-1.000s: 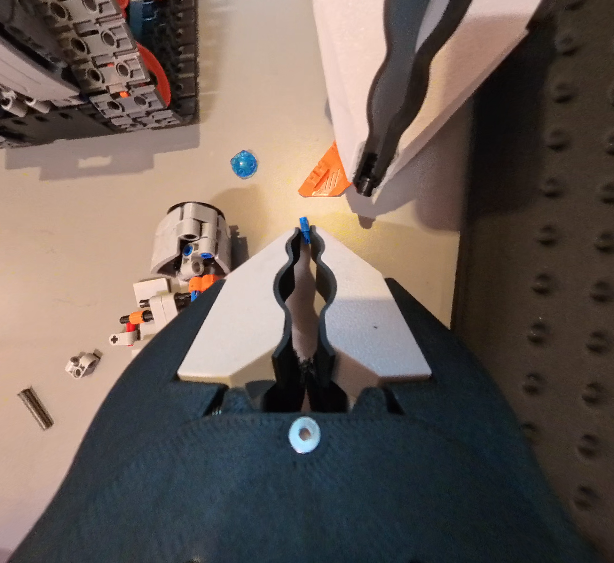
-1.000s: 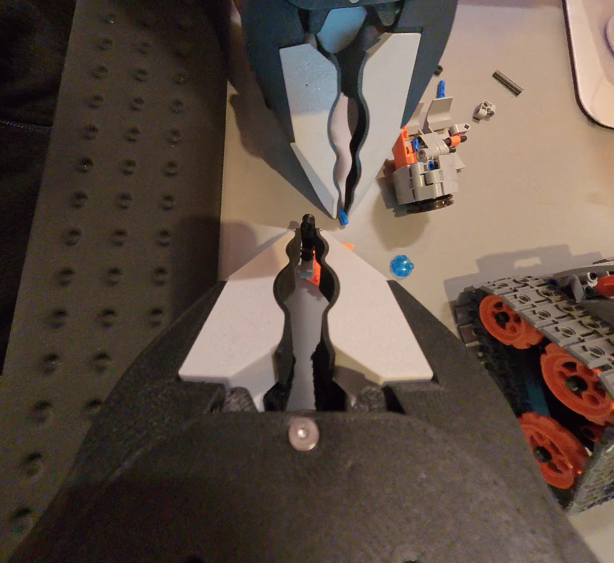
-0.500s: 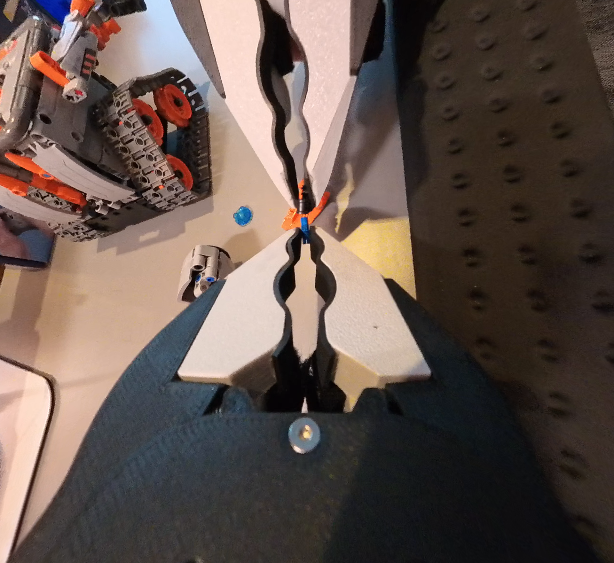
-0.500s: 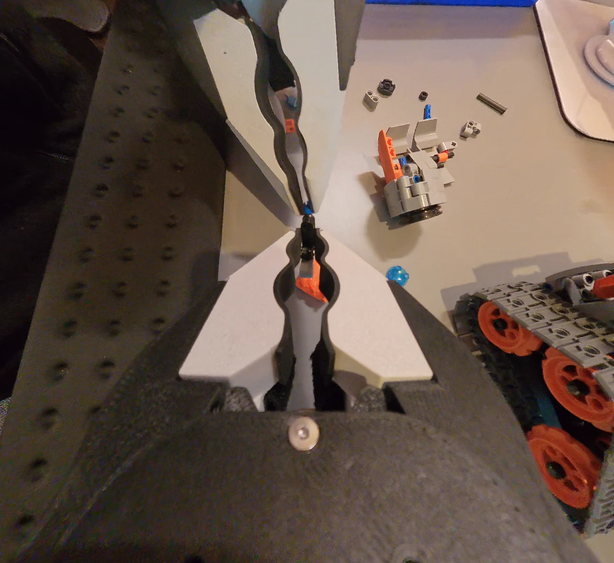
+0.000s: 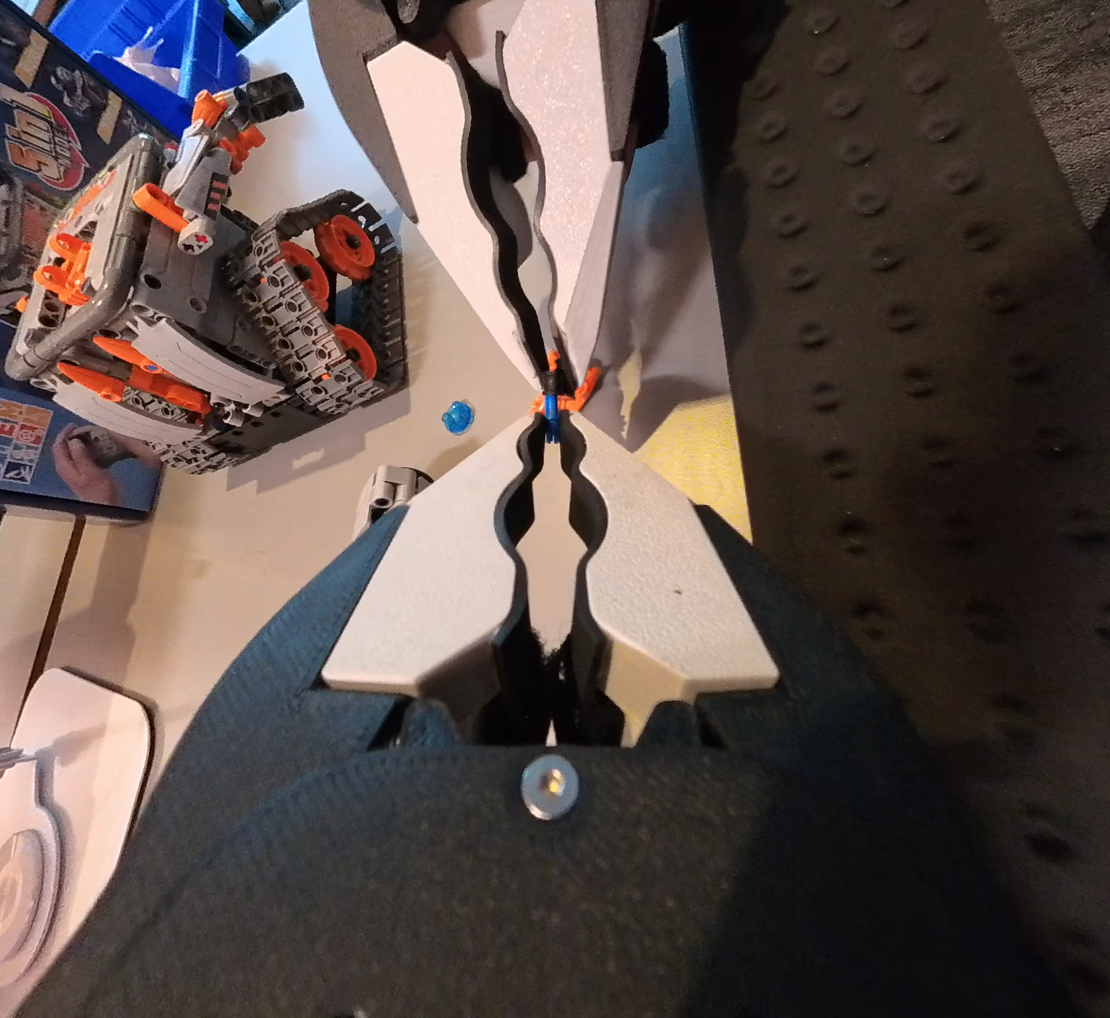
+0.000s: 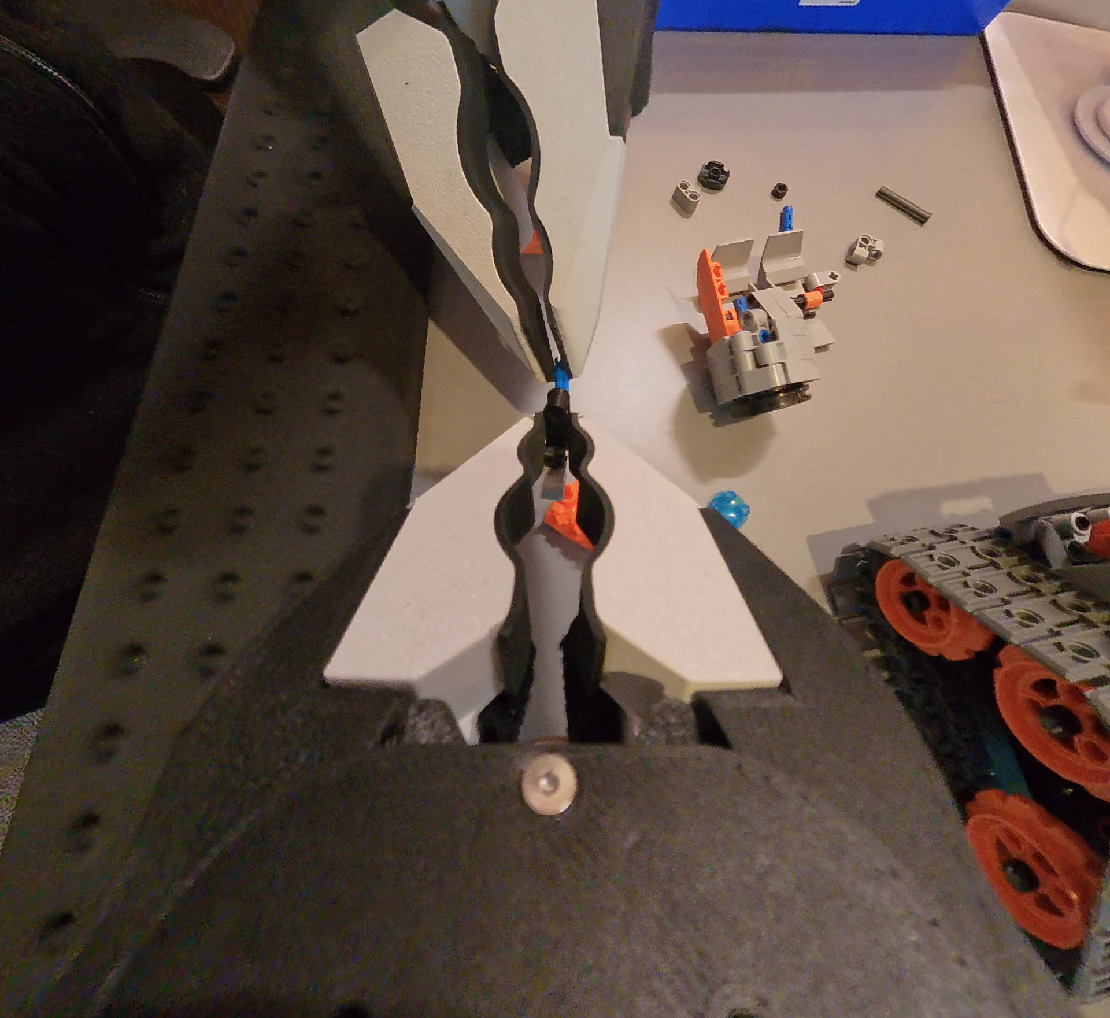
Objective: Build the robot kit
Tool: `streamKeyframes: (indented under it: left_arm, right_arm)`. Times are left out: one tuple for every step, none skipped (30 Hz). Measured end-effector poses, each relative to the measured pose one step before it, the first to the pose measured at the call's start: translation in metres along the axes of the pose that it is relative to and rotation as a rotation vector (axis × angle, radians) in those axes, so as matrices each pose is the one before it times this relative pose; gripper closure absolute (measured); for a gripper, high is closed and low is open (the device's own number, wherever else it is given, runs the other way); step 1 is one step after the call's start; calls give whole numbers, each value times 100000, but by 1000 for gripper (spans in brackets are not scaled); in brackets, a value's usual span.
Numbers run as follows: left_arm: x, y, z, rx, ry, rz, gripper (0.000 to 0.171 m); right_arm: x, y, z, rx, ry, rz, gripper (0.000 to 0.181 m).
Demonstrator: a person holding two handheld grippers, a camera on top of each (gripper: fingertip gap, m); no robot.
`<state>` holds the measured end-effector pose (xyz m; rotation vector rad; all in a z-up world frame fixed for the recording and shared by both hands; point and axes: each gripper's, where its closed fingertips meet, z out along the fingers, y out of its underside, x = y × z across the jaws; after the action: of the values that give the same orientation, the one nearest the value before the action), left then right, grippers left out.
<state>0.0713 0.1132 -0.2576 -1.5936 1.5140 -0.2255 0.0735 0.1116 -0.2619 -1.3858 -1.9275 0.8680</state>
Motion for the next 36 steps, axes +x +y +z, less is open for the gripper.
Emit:
streamKeyframes:
  left_arm:
    - [53,5,12,29,148,136,170]
    - [118,46,45,-430,408,323,170]
    - [74,51,61,-577,66,425,170]
    - [70,-5,-4,-63,-62,808,170]
    - [151,1,20,-166,705,90,170]
    - [115,56,42,-457,436,245,170]
    - [86,110,58,-879,23,975,170]
    - [187,65,57,-937,687,905,170]
    - [186,87,82,-1019,482,1227,170]
    - [120,76,60,-822,37,1230,170]
    - [122,34,53,-413,346,615,170]
    - [33,45,20,-132,230,128,170]
    - [28,-11,-2,644,442,-431,170]
    - [38,-14,-20,789,785,-673,170]
    - [35,-8,-44,849,844,-653,170]
    - [71,-27,-62,1117,831,-559,170]
    - [86,-46,-65,1112,696,-299,170]
    - [76,9,-40,826,711,-85,170]
    - [69,10,-9,1077,863,-894,170]
    - [60,0,-31,1218,1056,-1490,170]
    - [27,-17,-47,1204,724,-1022,170]
    - [18,-43,-71,1259,519,-718,170]
    - [-29,-75,-78,1312,365,-1083,170]
    - [4,-111,-77,1277,582,-1036,170]
    - [-16,-127,-68,1146,379,-657,170]
    - [34,-74,-9,525,358,-316,170]
    - [97,-23,34,222,617,-38,170]
    - [17,-4,-1,-8,-69,219,170]
    - [22,53,45,-303,91,-385,170]
    - [9,76,66,-413,-3,-70,170]
    - [10,16,38,-368,-189,340,170]
    - [-36,-30,4,-213,-419,255,170]
    - [-171,-29,-39,-186,-1202,245,170]
    - [-199,7,-36,-534,-1341,482,170]
    - [-136,-26,-37,-313,-1220,661,170]
    - [-124,-120,-92,418,-976,361,170]
  right_arm:
    - [-48,60,49,-553,77,-673,177]
    - [-77,83,62,-654,-127,-653,177]
    - [-37,87,55,-690,222,-845,177]
    - [-56,42,37,-503,227,-865,177]
    - [-107,46,23,-347,-365,-580,177]
    - [-84,68,47,-521,-255,-595,177]
    - [-50,80,70,-929,367,-1029,178]
    - [-110,119,106,-1289,109,-1266,177]
    - [-128,140,119,-1226,-56,-1169,177]
    - [-82,117,98,-1077,165,-1153,177]
    - [-68,92,84,-939,137,-1145,177]
    - [-17,56,65,-513,339,-946,178]
    - [-6,23,28,-258,258,-782,178]
    - [-17,-1,15,-69,254,-1010,178]
    - [-34,-38,8,129,177,-910,178]
    - [-61,-44,8,289,-125,-786,178]
    - [-65,-58,9,287,-182,-759,178]
    - [-65,-50,25,327,-141,-739,178]
    - [-50,-18,30,222,-51,-703,178]
    - [-38,-39,20,272,14,-690,178]
    - [-16,-86,-22,542,264,-883,178]
    - [-20,-127,-57,858,1,-386,178]
    - [12,-173,-99,1289,-26,-39,178]
    - [27,-263,-158,1814,-74,189,178]
    - [40,-232,-155,1506,40,163,178]
    - [24,-222,-117,1426,-27,180,177]
    - [-25,-90,-60,579,-260,-32,177]
    - [-41,34,1,-279,-40,-205,177]
    - [-25,65,36,-456,-14,-141,177]
    - [-30,93,36,-672,-5,-156,177]
    - [-45,50,11,-637,-52,-339,177]
    - [-41,-8,-40,-240,30,-252,177]
    - [-69,-1,-20,-129,-385,152,177]
    - [-47,101,27,-644,-135,33,177]
    - [10,138,38,-884,212,-52,177]
    - [45,70,-3,-348,163,236,177]
